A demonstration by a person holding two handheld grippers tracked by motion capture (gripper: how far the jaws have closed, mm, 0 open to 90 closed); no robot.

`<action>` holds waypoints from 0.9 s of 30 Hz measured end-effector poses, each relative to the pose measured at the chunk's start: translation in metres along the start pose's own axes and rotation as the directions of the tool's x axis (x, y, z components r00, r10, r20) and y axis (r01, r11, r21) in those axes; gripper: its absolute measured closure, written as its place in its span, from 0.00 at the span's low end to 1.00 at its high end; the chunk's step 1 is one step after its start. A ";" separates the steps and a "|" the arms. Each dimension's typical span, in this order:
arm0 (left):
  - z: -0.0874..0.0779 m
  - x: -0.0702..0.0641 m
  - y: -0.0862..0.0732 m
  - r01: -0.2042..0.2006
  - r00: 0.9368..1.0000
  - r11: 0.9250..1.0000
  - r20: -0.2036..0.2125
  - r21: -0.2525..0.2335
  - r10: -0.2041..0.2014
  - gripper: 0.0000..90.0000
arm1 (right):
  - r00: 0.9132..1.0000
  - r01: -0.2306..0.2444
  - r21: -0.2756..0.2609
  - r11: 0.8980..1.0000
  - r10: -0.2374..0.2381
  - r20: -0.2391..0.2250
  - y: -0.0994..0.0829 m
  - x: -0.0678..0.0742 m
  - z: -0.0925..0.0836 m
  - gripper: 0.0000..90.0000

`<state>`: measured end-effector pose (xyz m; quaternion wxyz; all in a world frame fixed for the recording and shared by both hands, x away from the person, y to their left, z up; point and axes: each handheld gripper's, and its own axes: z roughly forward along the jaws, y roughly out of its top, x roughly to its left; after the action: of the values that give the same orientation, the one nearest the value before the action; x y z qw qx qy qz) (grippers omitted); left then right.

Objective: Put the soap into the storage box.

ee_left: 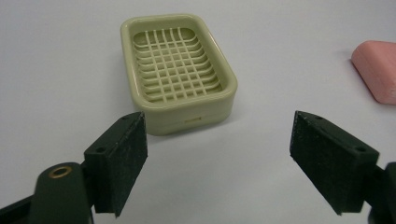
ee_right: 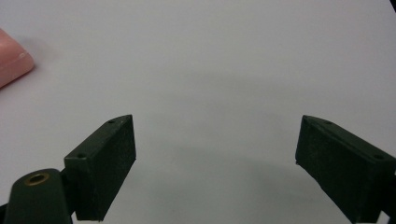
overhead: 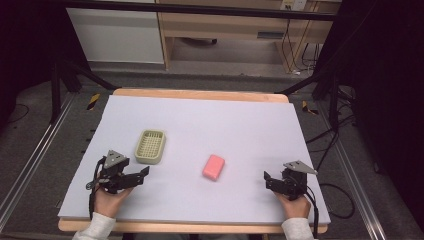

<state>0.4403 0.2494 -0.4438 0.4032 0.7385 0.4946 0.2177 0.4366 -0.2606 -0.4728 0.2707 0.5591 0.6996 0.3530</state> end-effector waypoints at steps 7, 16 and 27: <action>0.002 -0.005 0.003 -0.006 1.000 1.000 0.007 -0.004 0.006 0.20 | 1.000 -0.003 0.001 1.000 0.003 0.001 0.000 0.001 0.000 0.14; 0.003 -0.013 0.008 -0.020 1.000 1.000 0.017 -0.005 0.020 0.20 | 1.000 0.003 0.000 1.000 -0.003 -0.001 0.001 0.002 0.000 0.14; 0.001 -0.017 0.016 -0.039 0.999 0.999 0.023 -0.015 0.039 0.20 | 1.000 0.002 -0.002 1.000 -0.002 0.005 0.001 0.001 0.000 0.14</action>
<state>0.4426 0.2312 -0.4304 0.4099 0.7477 0.4738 0.2203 0.4373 -0.2592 -0.4722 0.2735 0.5591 0.6990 0.3522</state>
